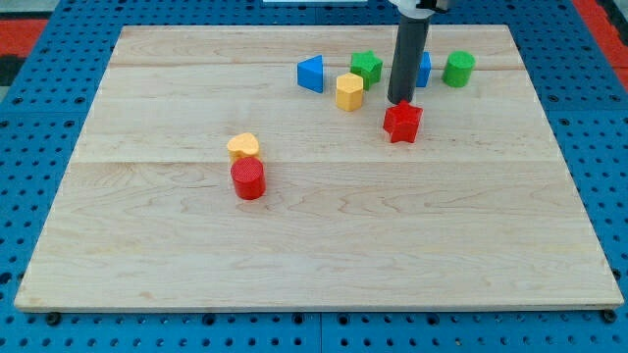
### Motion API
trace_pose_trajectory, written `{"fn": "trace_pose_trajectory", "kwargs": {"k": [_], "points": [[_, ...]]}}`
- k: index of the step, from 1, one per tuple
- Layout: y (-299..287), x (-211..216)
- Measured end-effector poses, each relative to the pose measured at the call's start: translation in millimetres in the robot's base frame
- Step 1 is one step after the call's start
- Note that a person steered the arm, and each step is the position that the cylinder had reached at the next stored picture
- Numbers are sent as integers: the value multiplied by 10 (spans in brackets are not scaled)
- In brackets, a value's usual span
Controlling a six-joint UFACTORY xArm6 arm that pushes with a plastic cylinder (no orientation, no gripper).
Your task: Separate the yellow hexagon from the green star
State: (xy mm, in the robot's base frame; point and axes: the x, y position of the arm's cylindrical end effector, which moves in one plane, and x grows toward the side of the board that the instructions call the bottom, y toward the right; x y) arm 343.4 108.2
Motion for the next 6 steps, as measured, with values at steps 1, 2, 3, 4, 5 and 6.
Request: {"fn": "trace_pose_trajectory", "kwargs": {"k": [1,2,3,4,5,6], "points": [[-159,0],[-229,-75],[74,-252],[-368,-109],[-1259,224],[-2011,382]]}}
